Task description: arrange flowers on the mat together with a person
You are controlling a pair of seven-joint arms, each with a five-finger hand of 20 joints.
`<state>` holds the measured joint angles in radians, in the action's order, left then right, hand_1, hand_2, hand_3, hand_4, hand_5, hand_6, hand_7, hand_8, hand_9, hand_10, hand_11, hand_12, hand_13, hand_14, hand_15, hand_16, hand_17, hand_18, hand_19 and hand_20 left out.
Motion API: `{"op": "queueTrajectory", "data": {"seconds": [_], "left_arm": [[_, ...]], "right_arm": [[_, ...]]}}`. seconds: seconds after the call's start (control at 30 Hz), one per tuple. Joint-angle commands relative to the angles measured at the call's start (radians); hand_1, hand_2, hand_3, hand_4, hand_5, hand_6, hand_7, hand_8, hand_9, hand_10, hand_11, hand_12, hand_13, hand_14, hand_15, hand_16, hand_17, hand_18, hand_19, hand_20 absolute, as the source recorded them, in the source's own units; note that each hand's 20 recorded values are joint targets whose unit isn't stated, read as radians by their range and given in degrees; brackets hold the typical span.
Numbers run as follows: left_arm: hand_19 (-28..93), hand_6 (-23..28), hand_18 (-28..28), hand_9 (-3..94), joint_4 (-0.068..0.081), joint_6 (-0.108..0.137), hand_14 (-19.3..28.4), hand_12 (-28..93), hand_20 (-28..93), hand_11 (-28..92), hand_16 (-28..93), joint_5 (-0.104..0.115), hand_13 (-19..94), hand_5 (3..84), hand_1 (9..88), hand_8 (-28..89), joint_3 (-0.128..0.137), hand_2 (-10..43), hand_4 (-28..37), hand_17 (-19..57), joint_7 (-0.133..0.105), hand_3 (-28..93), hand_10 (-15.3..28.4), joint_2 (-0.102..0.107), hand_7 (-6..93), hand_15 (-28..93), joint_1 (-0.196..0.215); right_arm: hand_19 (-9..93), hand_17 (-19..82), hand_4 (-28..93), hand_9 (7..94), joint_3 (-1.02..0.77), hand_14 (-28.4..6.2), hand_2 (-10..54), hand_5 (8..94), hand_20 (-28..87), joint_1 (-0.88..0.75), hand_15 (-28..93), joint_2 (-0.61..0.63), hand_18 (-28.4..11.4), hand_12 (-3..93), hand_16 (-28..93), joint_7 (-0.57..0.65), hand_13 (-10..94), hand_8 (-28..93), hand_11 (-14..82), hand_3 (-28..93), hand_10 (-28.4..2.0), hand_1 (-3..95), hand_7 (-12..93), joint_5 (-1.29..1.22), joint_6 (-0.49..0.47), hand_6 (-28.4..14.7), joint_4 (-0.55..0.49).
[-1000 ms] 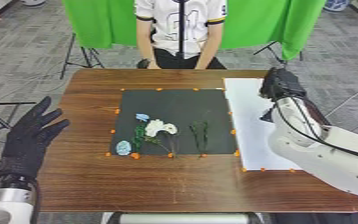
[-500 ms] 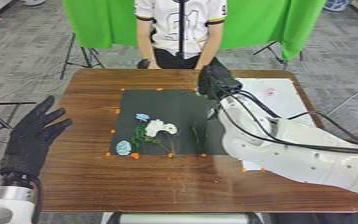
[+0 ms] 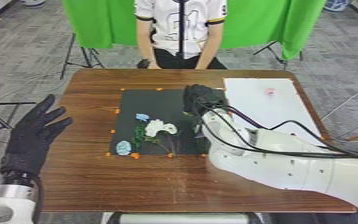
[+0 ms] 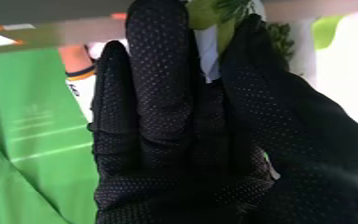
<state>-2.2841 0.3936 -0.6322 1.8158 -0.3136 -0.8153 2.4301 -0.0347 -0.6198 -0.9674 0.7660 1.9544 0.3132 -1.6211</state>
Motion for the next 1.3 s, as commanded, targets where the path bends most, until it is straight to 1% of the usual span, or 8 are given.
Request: {"op": "queueTrajectory", "data": {"seconds": [0.03,0.2,0.4,0.53,1.03,1.1,1.13,1.3], "left_arm": [[37,3.9,16.8,29.1,0.008,-0.013,21.0,11,16,18,-6,-0.007,20,29.8,21.4,-9,-0.01,7.5,-24.1,-9.2,0.013,76,14.0,-0.008,10.7,44,-0.003],[37,3.9,16.8,29.1,0.006,-0.011,21.0,11,16,18,-6,-0.005,20,29.8,21.3,-9,-0.004,7.5,-24.0,-9.2,0.01,76,14.1,-0.01,10.7,44,0.006],[37,3.9,16.8,29.1,0.002,-0.006,21.0,11,16,18,-6,-0.005,20,29.8,21.4,-9,-0.003,7.5,-24.0,-9.2,0.007,76,14.0,-0.012,10.6,44,0.014],[37,3.9,16.8,29.1,0.002,-0.008,21.0,11,16,18,-6,-0.007,20,29.8,21.4,-9,-0.002,7.5,-23.9,-9.2,0.009,76,14.0,-0.014,10.6,44,0.015],[37,3.9,16.8,29.1,-0.003,-0.003,21.0,11,16,18,-6,-0.004,20,29.8,21.4,-9,0.002,7.6,-23.9,-9.2,0.005,76,14.0,-0.017,10.6,44,0.028],[37,4.0,16.8,29.1,-0.002,-0.006,21.1,11,16,18,-6,-0.008,20,29.8,21.5,-9,0.001,7.6,-23.9,-9.2,0.01,76,14.0,-0.019,10.6,44,0.023],[37,4.0,16.8,29.1,-0.003,-0.002,21.1,11,16,18,-6,-0.003,20,29.8,21.4,-9,0.0,7.5,-23.9,-9.2,0.002,76,14.0,-0.016,10.6,44,0.025],[37,3.9,16.8,29.1,-0.005,-0.002,21.0,11,16,19,-6,-0.005,20,29.8,21.4,-9,0.005,7.4,-24.0,-9.2,0.004,76,14.1,-0.02,10.6,44,0.035]], "right_arm": [[92,40,-28,84.7,0.026,0.0,-9.5,71.8,-2,0.001,42,0.003,-14.6,33.7,29,0.016,76,-5,9.1,69,-6.6,56.4,23,0.017,-0.042,3.4,0.009],[92,39,-28,79.9,0.017,0.1,-9.5,66.3,-4,-0.005,42,0.015,-14.6,32.3,28,0.013,73,-6,8.1,70,-7.6,54.9,22,0.014,-0.077,3.3,-0.001],[92,37,-28,72.4,0.018,-1.1,-9.5,62.0,-5,-0.001,45,0.03,-14.8,25.2,26,0.043,71,-15,16.7,72,-9.4,51.8,20,0.026,-0.097,3.4,-0.022],[92,37,-28,68.4,0.011,-1.9,-9.5,59.7,-5,0.001,47,0.04,-15.2,20.3,25,0.048,69,-15,21.8,73,-10.7,50.4,20,0.024,-0.093,2.2,-0.034],[93,36,-27,64.6,-0.02,-4.8,-9.5,57.2,-6,0.003,51,0.072,-16.0,16.4,21,0.049,67,-14,24.3,76,-12.6,45.1,18,0.02,-0.102,0.8,-0.094],[93,36,-27,64.6,-0.025,-5.7,-9.5,57.2,-6,0.001,52,0.073,-16.1,16.3,20,0.053,67,-14,24.1,77,-12.7,44.6,18,0.012,-0.111,0.8,-0.097],[93,36,-27,64.4,-0.026,-5.8,-9.5,57.2,-6,0.003,53,0.073,-16.2,16.3,20,0.052,67,-14,24.0,77,-12.9,44.3,18,0.008,-0.111,0.7,-0.097],[93,36,-26,64.0,-0.085,-6.7,-9.5,57.2,-5,-0.046,54,0.098,-16.5,16.3,18,0.049,67,-14,23.5,77,-13.2,42.7,18,0.009,-0.085,0.5,-0.125]]}}
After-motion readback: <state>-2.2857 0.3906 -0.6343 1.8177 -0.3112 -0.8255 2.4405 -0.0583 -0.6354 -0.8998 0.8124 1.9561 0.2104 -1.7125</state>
